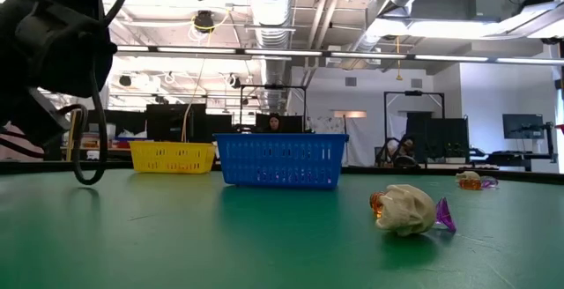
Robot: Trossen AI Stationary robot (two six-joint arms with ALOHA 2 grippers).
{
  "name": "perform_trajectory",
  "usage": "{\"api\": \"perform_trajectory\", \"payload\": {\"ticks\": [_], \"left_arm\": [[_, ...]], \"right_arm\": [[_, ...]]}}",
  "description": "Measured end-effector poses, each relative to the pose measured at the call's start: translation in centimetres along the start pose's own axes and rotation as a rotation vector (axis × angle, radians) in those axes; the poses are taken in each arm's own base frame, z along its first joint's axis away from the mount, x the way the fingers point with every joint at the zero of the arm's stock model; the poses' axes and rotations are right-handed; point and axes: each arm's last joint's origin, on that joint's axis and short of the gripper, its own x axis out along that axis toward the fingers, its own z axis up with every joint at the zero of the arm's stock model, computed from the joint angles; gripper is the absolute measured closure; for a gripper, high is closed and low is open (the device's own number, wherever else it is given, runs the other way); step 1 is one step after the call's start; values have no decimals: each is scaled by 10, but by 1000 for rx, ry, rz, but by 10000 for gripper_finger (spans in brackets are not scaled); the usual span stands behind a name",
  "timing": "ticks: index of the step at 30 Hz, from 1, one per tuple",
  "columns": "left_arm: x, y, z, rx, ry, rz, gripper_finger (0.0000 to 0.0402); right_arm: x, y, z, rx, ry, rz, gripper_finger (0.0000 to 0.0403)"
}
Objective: Sort Halloween decoration
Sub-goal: Put the skull toy into the red bin
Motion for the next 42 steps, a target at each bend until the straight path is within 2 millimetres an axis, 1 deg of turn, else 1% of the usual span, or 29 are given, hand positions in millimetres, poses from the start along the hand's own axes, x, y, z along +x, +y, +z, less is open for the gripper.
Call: {"api": "perform_trajectory", "payload": {"ticks": [6, 11, 20, 32, 35, 37, 39, 42], "left_arm": [[0, -4, 4, 65, -50, -29, 197], [0, -3, 4, 76, -53, -29, 204], [-1, -8, 8, 133, -98, -67, 250], [-3, -9, 9, 134, -95, -85, 325], [-8, -14, 11, 154, -126, -96, 325], [-14, -18, 13, 170, -163, -111, 314], [-22, -23, 16, 183, -206, -135, 303], [-36, -34, 21, 211, -296, -195, 298]], "right_arm": [[0, 0, -1, 4, 8, -1, 164], [0, 0, -1, 20, 8, 1, 164], [0, 0, 0, 48, 4, 2, 164], [-1, 2, 2, 61, -23, 16, 164], [-1, 3, 2, 57, -23, 20, 164], [-1, 3, 2, 57, -23, 18, 164], [-1, 3, 2, 57, -23, 18, 164], [-1, 3, 0, 51, -8, 17, 164]]}}
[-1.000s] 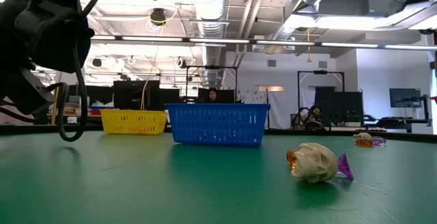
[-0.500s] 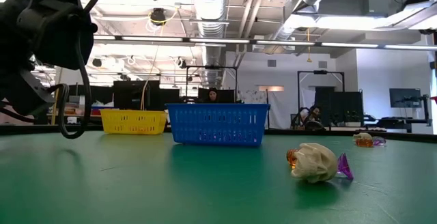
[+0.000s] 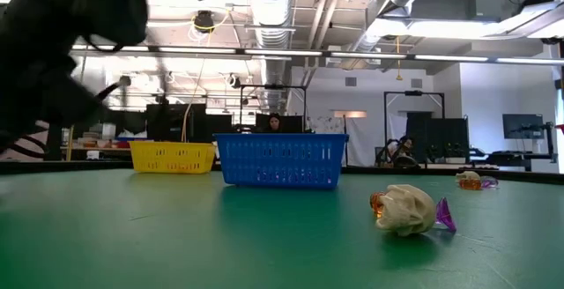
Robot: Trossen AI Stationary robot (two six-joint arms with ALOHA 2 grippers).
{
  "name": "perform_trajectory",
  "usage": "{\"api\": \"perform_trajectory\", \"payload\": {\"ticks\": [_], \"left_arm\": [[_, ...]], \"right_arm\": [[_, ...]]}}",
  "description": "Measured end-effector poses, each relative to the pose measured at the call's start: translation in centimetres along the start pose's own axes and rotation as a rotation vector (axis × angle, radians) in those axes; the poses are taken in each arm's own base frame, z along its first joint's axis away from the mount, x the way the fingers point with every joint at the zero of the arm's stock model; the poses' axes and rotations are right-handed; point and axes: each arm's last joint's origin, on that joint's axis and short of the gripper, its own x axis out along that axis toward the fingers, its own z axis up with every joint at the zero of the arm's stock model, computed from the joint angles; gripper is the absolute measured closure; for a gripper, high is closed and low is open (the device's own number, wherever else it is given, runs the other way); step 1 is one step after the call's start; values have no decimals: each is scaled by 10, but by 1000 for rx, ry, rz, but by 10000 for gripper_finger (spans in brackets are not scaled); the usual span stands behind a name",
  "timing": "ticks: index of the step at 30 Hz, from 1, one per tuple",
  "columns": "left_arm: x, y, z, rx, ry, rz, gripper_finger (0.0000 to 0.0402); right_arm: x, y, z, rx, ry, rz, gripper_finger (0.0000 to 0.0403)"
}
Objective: Sort Halloween decoration
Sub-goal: Put the skull toy into the red bin
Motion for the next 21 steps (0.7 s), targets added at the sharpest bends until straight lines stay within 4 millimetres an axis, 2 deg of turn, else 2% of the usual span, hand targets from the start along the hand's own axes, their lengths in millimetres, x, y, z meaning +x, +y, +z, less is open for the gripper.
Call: {"api": "perform_trajectory", "payload": {"ticks": [2, 6, 10, 14, 17, 21], "left_arm": [[-8, -9, 9, 16, -87, -53, 304], [-27, -35, 33, 56, -368, -190, 319], [-57, -64, 55, 124, -776, -356, 318], [-84, -86, 69, 190, -1211, -437, 310], [-88, -105, 86, 266, -1396, -454, 311], [-80, -138, 125, 365, -1461, -392, 312]], "right_arm": [[-3, 1, -4, -6, 46, 5, 164], [-15, 3, -5, 43, 166, -4, 164], [-23, 7, -7, 98, 219, -2, 164], [-27, 14, -8, 90, 222, 24, 164], [-28, 15, -8, 85, 219, 25, 164], [-30, 11, -6, 88, 183, -29, 164]]}}
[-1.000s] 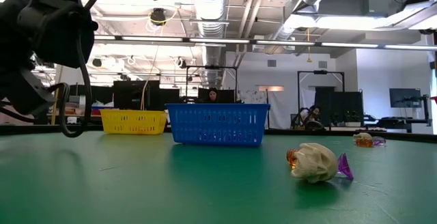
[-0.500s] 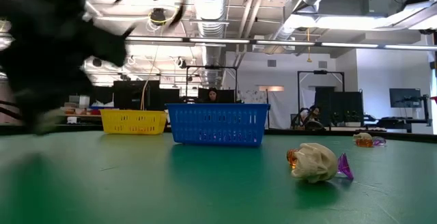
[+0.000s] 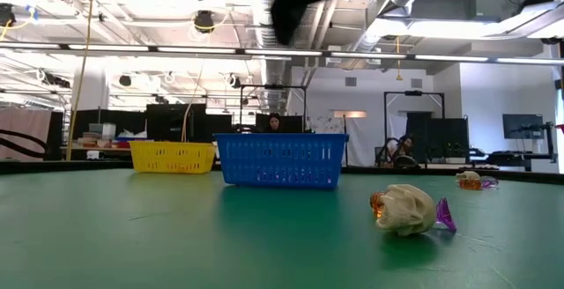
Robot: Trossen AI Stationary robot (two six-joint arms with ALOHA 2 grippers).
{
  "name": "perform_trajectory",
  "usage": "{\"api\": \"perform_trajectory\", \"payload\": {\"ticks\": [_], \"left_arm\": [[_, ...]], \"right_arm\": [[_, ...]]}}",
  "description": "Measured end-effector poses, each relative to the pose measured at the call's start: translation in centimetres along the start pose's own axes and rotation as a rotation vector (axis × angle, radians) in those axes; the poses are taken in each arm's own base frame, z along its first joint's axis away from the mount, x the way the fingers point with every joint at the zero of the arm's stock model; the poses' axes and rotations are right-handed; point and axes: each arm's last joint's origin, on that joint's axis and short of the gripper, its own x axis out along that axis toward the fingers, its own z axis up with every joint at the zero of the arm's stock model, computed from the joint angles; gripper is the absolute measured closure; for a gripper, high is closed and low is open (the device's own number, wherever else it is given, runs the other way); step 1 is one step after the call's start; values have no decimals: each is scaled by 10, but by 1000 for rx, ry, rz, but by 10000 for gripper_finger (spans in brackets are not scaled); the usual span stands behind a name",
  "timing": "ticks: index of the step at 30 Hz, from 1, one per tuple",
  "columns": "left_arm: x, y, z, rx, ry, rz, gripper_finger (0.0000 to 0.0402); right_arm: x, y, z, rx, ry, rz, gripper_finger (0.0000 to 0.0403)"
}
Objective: Sort Halloween decoration
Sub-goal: Put the skull toy into the red bin, then put the witch hat toy into the blue bin
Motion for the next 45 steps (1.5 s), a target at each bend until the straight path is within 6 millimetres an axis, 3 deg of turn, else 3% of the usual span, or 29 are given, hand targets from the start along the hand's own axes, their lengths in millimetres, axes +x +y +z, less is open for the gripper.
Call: {"api": "perform_trajectory", "payload": {"ticks": [9, 13, 16, 31, 36, 40, 45], "left_arm": [[123, -3, -13, 94, -47, -24, 312], [158, 0, -11, 99, -24, -42, 312], [173, 8, -12, 102, 49, -24, 310], [174, 13, -10, 171, 134, 1, 211], [170, 7, 7, 217, 213, 8, 201], [158, -3, 26, 251, 327, 30, 201], [126, -22, 46, 255, 451, 84, 200]], "right_arm": [[-20, -10, 5, 20, -73, -43, 164], [-29, -14, 4, 9, -101, -96, 164], [-34, -17, 3, 3, -115, -132, 164], [-34, -20, 3, -56, -107, -169, 164], [-33, -23, 4, -51, -110, -189, 164], [-31, -27, 5, -41, -109, -210, 164], [-28, -30, 7, -25, -113, -228, 164]]}}
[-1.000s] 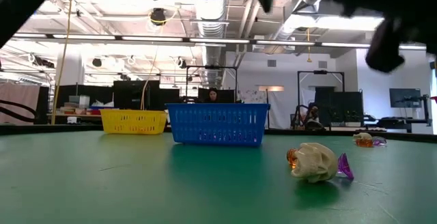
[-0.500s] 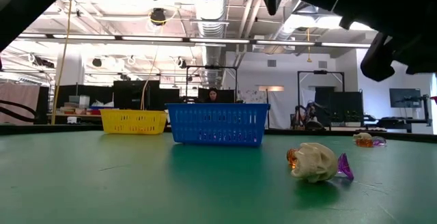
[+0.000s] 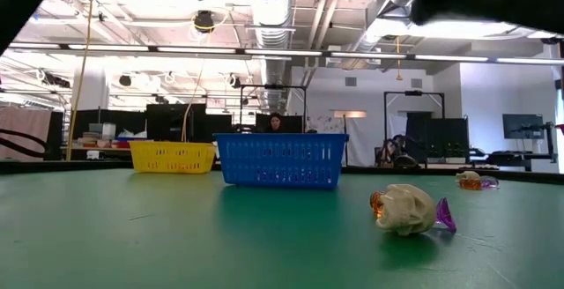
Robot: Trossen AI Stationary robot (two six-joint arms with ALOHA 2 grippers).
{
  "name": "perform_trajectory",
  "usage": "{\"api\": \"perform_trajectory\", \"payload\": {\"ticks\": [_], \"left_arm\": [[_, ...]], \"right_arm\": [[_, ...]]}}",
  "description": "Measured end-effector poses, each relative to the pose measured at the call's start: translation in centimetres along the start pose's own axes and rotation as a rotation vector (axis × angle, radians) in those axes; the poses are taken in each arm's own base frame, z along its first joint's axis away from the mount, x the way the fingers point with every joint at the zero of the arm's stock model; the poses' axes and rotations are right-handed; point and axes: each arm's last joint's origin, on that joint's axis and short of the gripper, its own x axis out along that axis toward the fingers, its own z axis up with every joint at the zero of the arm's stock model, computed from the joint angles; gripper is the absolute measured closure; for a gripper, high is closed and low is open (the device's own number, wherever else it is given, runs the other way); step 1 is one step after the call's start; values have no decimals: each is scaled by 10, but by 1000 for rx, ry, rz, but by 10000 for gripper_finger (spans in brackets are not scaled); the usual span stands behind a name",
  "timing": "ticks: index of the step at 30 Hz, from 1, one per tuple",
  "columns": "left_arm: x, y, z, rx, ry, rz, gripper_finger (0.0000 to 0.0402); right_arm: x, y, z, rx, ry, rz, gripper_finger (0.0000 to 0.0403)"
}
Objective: Sort Halloween decoration
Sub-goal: Put the witch hat toy into the blue bin
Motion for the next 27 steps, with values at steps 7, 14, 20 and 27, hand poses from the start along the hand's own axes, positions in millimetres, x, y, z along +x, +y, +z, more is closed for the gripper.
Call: {"api": "perform_trajectory", "payload": {"ticks": [7, 14, 20, 27], "left_arm": [[-73, -25, 28, 71, -11, 49, 200], [-130, -61, -2, 58, 267, 233, 200], [-155, -91, -39, -26, 431, 393, 200], [-178, -121, -66, -86, 476, 482, 200]], "right_arm": [[8, 1, 0, 3, 11, -22, 164], [13, 7, -2, -9, 28, -9, 164], [18, 12, -4, -18, 49, -1, 164], [20, 14, -5, 41, 57, 21, 164]]}}
